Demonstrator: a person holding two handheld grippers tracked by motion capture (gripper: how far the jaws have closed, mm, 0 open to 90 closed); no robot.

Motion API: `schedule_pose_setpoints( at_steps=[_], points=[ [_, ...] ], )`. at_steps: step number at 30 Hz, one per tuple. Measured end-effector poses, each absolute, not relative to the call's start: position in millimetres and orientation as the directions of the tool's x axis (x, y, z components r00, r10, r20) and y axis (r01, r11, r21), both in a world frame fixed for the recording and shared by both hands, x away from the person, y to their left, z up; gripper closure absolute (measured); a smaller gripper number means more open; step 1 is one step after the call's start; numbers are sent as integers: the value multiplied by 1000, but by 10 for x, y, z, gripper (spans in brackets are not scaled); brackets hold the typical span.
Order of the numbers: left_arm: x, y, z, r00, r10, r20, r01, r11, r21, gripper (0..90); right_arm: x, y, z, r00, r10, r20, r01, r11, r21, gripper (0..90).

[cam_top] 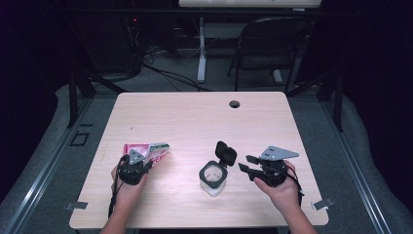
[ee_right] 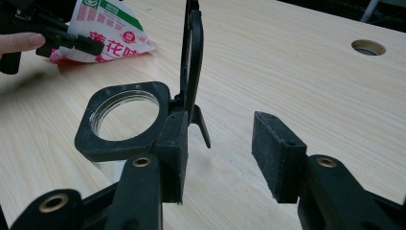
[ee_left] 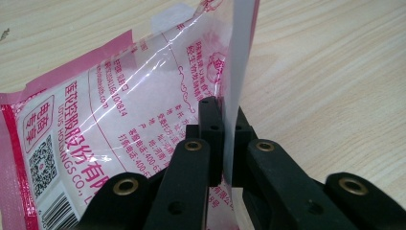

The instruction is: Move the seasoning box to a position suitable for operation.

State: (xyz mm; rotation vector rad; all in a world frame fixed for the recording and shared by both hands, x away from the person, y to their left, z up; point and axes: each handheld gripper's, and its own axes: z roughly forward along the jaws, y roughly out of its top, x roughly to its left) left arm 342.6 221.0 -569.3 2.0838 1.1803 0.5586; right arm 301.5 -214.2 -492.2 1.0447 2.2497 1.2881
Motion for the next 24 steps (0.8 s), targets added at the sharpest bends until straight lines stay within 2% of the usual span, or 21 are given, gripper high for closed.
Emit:
schedule_pose_setpoints(
  at_steps=[24],
  points=[
    [3376, 2325, -5506, 493, 870, 28, 555, -339, 760, 900, 3020, -2150, -4932, -665, 744, 62, 431, 315, 846, 567]
  ],
)
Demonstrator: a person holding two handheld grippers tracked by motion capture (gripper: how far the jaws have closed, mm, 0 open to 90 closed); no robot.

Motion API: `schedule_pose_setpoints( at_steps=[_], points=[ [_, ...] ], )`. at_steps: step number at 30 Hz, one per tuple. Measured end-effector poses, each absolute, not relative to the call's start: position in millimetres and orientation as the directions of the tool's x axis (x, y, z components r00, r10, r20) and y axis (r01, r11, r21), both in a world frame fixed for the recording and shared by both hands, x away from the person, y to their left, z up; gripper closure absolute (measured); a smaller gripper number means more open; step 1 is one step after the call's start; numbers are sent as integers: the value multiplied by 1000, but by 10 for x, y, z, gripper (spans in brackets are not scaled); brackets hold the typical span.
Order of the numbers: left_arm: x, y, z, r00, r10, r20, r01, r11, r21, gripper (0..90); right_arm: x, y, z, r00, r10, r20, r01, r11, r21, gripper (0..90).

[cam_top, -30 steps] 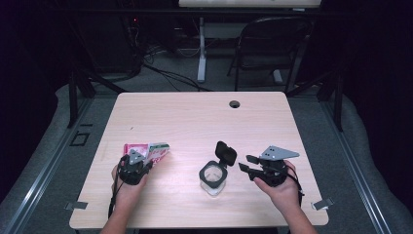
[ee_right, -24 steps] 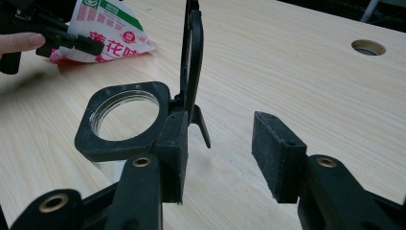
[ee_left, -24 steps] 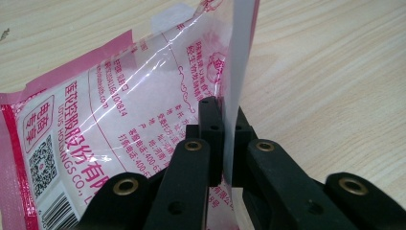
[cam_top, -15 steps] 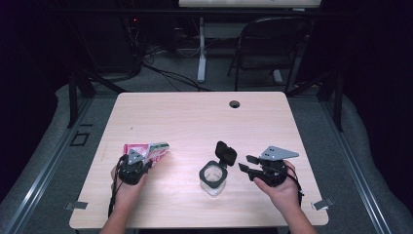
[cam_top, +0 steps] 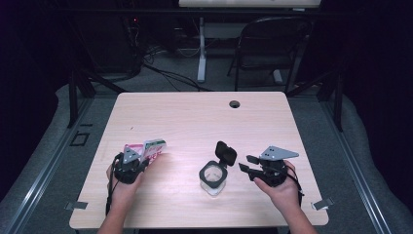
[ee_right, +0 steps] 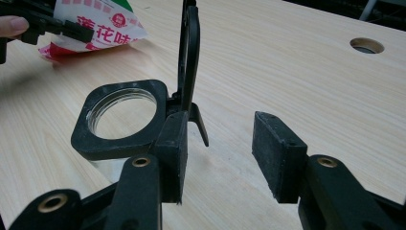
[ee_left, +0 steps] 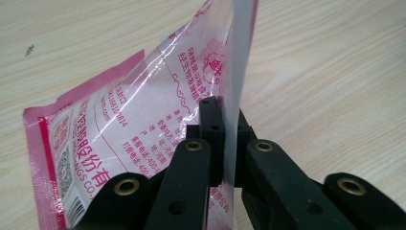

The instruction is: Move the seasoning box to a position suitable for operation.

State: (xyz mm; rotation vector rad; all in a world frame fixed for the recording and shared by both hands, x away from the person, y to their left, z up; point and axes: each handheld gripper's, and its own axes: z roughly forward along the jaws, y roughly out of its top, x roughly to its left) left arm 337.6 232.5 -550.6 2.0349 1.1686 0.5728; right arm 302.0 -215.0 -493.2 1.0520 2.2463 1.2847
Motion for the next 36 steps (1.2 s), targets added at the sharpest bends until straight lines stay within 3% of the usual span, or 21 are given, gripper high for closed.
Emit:
schedule_pose_setpoints(
  at_steps=[19, 36],
  points=[
    [3257, 2723, -5303, 426, 904, -37, 536, -219, 815, 900, 3032, -2123, -4959, -668, 741, 68, 435, 315, 844, 566],
    [3214, 2863, -5106, 391, 920, -15, 493, -195, 848, 900, 3037, -2125, -4962, -665, 743, 72, 440, 313, 842, 567]
  ],
)
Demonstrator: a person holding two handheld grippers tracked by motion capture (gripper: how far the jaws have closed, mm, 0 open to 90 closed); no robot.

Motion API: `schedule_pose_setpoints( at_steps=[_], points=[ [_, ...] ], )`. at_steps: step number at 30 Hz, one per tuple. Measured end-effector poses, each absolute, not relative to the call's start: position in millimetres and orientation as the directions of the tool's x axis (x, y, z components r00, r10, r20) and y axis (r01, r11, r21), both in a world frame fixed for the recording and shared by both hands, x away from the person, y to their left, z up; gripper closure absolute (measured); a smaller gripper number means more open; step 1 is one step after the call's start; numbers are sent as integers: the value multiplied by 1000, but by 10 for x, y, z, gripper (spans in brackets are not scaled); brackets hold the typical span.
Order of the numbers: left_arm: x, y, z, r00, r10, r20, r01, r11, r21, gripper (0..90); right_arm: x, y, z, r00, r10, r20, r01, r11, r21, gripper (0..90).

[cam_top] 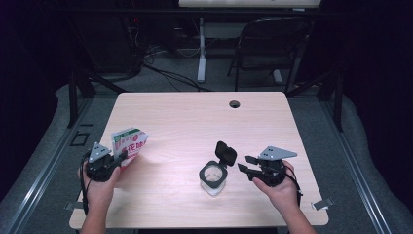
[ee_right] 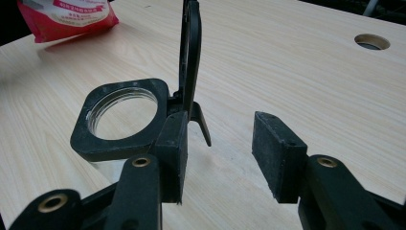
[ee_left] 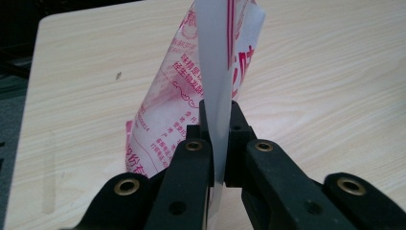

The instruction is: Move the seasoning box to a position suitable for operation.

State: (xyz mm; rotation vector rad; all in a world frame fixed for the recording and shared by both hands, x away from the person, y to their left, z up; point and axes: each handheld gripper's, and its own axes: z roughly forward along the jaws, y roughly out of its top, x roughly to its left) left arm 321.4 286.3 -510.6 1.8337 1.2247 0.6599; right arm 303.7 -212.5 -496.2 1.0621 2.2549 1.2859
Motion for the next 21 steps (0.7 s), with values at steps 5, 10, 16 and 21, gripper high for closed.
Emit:
schedule_pose_setpoints(
  at_steps=[5, 10, 16, 21],
  points=[
    [3176, 2895, -4993, 373, 928, 12, 470, -201, 859, 900, 3040, -2124, -4967, -664, 744, 73, 441, 311, 842, 567],
    [3116, 2911, -4871, 362, 932, 36, 446, -207, 871, 900, 3038, -2124, -4967, -664, 744, 72, 440, 312, 842, 567],
    [3053, 2869, -4760, 383, 923, 40, 410, -208, 888, 900, 3038, -2127, -4966, -663, 745, 72, 438, 308, 845, 567],
    [3024, 2746, -4702, 425, 903, 58, 389, -240, 889, 900, 3038, -2130, -4963, -662, 747, 69, 437, 309, 845, 567]
  ],
)
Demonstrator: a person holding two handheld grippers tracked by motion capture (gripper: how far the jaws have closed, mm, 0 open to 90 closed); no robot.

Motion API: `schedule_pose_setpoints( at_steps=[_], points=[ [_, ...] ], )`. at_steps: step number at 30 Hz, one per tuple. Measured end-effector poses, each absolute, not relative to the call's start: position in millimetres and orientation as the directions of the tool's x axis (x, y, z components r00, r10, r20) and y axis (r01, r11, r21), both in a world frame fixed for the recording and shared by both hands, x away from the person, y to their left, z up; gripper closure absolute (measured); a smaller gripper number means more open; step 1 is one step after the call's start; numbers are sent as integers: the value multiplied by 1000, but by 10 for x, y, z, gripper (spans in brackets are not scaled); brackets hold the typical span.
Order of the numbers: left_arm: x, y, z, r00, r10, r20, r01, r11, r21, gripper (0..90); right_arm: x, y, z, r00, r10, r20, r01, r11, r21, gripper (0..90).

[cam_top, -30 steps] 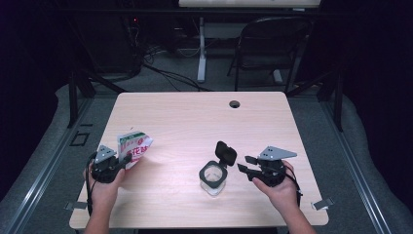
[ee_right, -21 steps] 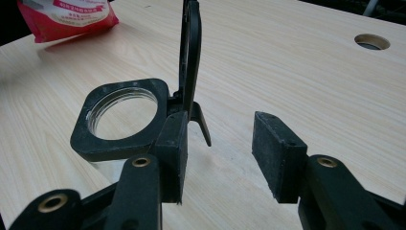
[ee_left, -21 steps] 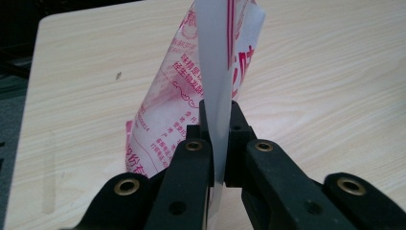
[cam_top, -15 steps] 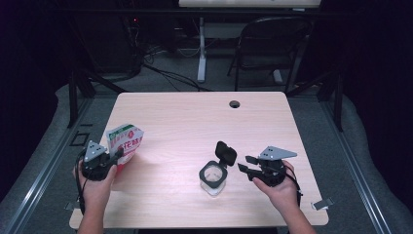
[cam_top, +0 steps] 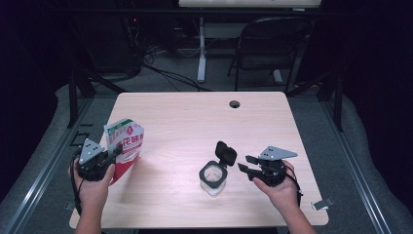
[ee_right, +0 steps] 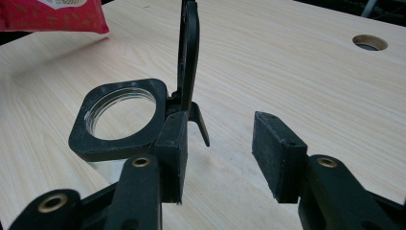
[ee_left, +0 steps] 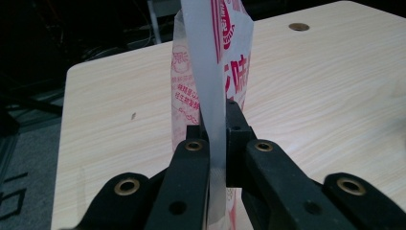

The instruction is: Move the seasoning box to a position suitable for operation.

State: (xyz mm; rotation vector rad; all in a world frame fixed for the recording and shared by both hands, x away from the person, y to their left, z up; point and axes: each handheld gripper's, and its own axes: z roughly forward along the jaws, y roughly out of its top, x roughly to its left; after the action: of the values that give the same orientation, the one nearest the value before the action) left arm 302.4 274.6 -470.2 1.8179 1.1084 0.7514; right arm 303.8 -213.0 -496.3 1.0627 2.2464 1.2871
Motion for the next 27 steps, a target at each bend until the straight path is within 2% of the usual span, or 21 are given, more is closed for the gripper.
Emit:
schedule_pose_setpoints(
  at_steps=[20, 27],
  points=[
    [2981, 2048, -4721, 653, 757, 37, 336, -333, 881, 900, 3035, -2134, -4964, -666, 743, 63, 437, 320, 841, 562],
    [2940, 1842, -4727, 710, 704, 23, 316, -347, 883, 900, 3040, -2155, -4960, -658, 747, 90, 458, 302, 836, 571]
  ],
)
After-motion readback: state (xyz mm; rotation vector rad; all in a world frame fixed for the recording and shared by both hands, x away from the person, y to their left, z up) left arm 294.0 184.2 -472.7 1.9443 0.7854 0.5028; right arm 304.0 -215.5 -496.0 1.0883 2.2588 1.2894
